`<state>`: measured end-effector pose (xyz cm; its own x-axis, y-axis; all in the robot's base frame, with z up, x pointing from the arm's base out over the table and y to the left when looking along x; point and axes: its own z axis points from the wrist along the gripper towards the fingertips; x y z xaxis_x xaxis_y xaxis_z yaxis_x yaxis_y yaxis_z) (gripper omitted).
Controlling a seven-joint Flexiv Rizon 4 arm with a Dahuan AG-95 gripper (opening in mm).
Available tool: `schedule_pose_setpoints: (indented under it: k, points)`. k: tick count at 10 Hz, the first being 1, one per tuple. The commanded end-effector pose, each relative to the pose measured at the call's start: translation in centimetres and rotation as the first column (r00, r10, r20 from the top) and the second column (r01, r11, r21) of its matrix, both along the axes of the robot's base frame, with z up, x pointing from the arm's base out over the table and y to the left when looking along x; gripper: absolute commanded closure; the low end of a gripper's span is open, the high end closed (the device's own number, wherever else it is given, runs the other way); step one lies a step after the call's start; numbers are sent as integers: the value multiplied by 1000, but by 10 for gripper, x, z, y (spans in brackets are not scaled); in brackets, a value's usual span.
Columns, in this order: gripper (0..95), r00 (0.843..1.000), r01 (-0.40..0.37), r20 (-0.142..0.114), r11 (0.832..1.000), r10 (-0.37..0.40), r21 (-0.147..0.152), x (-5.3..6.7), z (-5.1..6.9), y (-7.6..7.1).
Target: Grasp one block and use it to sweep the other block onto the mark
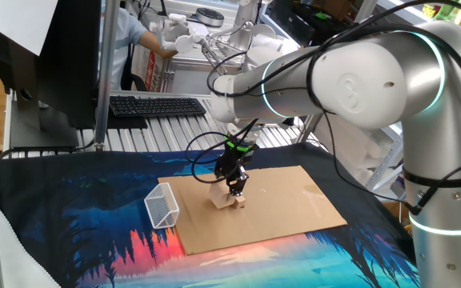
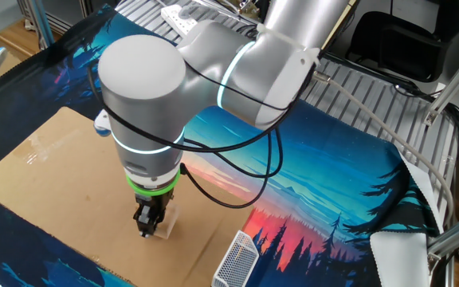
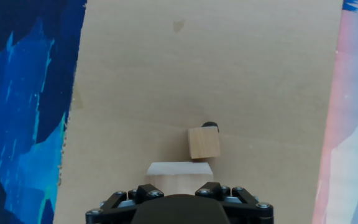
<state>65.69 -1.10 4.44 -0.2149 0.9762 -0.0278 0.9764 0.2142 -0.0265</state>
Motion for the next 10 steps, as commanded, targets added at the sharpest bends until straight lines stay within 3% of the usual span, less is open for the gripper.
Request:
schedule_pose_setpoints:
  k: [1, 8, 10]
  points:
    - [950, 1000, -1, 2, 1000, 1, -3, 0, -1, -2]
    - [950, 1000, 1, 4, 1000, -1, -3, 2, -3, -9]
    - [950, 1000, 20, 10, 1000, -20, 1, 1, 1, -3]
